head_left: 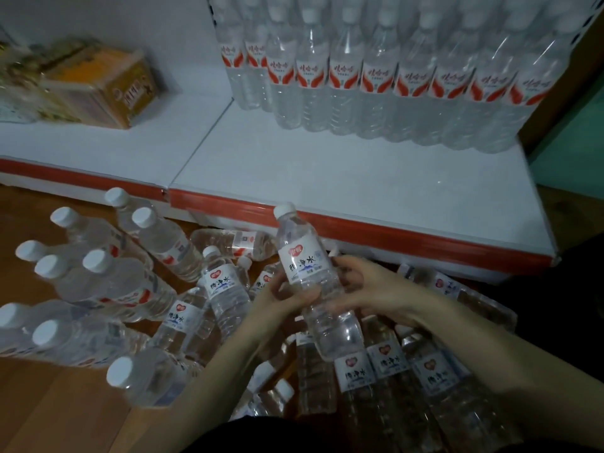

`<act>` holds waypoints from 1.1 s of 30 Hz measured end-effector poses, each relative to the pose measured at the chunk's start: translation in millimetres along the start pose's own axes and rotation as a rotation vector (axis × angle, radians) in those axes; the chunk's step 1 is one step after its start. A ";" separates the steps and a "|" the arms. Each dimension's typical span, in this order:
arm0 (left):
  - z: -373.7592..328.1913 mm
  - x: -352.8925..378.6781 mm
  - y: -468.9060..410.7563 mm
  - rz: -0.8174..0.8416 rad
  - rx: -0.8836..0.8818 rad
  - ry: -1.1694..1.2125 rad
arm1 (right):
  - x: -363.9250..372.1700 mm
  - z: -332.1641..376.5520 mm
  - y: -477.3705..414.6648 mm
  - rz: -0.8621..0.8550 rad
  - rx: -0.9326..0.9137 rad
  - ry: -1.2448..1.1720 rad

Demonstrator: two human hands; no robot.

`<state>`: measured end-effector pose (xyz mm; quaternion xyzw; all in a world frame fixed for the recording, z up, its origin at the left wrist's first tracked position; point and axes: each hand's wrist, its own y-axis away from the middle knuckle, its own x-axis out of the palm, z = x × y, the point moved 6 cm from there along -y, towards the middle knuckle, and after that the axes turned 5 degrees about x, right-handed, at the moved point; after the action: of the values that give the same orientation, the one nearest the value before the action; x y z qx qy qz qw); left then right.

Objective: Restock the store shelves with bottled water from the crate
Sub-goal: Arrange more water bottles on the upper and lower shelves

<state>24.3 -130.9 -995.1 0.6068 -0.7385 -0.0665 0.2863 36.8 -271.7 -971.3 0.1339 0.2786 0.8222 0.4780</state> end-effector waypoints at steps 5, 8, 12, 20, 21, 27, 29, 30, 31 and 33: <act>-85.7 16.1 14.6 -0.009 0.288 -0.075 | -8.2 81.1 19.4 -0.126 -0.235 0.099; -140.3 24.4 26.4 -0.030 0.453 -0.163 | -11.3 133.5 40.7 -0.196 -0.310 0.181; -220.3 37.6 48.0 -0.027 0.667 -0.216 | -14.5 207.3 77.1 -0.274 -0.450 0.215; -392.8 64.2 111.0 0.021 1.087 -0.271 | -6.0 372.3 155.9 -0.433 -0.794 0.275; -413.4 67.8 117.0 0.025 1.135 -0.255 | -5.2 392.1 163.9 -0.451 -0.829 0.274; -501.5 97.7 133.4 0.009 1.301 -0.210 | -16.5 475.0 190.7 -0.507 -0.945 0.174; -520.9 108.3 129.8 0.000 1.328 -0.208 | -27.2 493.3 194.8 -0.508 -0.971 0.114; -529.8 113.9 126.1 -0.005 1.337 -0.204 | -34.0 501.9 196.5 -0.525 -0.981 0.102; -538.5 119.8 121.2 -0.004 1.350 -0.198 | -41.8 510.6 198.6 -0.543 -0.993 0.097; -554.5 133.5 109.7 -0.009 1.362 -0.219 | -58.3 527.5 202.7 -0.571 -1.012 0.099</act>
<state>196.1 -89.5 -441.9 0.6443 -0.6379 0.3502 -0.2352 178.9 -226.4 -423.1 -0.2301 -0.1018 0.6969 0.6716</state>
